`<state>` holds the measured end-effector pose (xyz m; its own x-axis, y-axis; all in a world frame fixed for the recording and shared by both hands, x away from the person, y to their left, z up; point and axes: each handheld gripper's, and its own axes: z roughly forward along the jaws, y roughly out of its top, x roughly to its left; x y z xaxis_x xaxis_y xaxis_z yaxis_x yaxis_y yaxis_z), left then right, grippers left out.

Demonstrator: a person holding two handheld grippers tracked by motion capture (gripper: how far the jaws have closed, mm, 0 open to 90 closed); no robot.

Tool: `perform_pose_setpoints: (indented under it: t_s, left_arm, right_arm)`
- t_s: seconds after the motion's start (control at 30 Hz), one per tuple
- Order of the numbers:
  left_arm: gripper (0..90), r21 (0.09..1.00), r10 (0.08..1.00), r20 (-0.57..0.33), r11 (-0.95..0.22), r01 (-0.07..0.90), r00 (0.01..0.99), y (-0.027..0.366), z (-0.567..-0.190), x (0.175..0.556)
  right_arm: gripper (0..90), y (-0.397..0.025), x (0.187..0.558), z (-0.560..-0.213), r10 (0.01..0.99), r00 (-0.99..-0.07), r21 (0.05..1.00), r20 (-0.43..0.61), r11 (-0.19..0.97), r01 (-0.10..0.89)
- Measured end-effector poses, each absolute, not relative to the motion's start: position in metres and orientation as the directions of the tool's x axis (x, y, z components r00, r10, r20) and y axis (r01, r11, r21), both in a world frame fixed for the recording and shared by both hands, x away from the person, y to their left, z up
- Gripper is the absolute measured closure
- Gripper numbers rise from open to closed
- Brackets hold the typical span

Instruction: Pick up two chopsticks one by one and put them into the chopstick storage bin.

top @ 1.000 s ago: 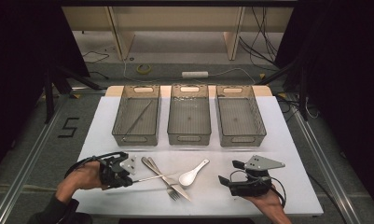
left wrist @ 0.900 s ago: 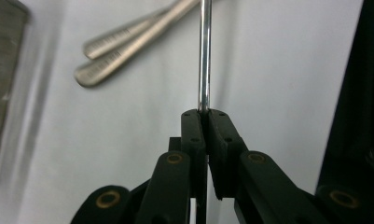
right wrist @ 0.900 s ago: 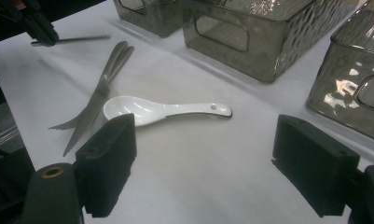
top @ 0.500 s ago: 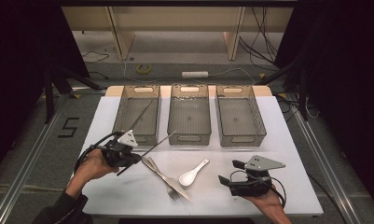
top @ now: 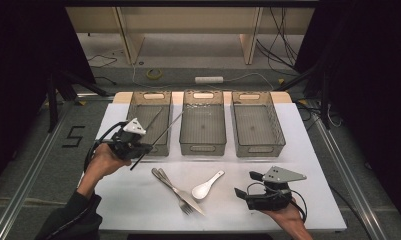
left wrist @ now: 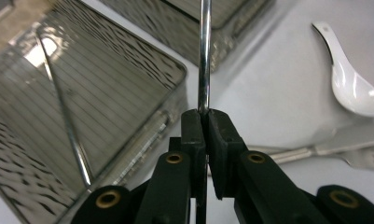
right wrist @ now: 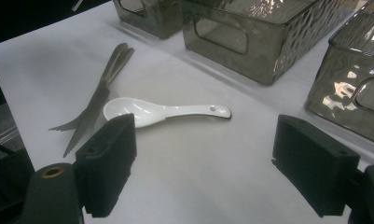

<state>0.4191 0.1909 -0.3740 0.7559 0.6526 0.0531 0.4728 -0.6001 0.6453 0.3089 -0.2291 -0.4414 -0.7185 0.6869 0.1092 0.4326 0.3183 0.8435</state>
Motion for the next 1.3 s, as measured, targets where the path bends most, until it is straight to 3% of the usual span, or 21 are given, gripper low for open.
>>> perform_pose_setpoints:
  t_s: [0.63,1.3]
  left_arm:
    - [84.9,0.729,0.769,0.037,-0.458,0.509,0.638,0.206,-0.348,0.463]
    - [84.9,0.749,0.862,-0.011,-0.329,0.575,0.507,0.231,-0.380,0.500]
  right_arm:
    - [22.5,-0.229,0.310,-0.442,0.685,-0.720,0.844,0.114,0.316,0.434]
    - [22.5,-0.227,0.309,-0.443,0.678,-0.727,0.841,0.113,0.324,0.433]
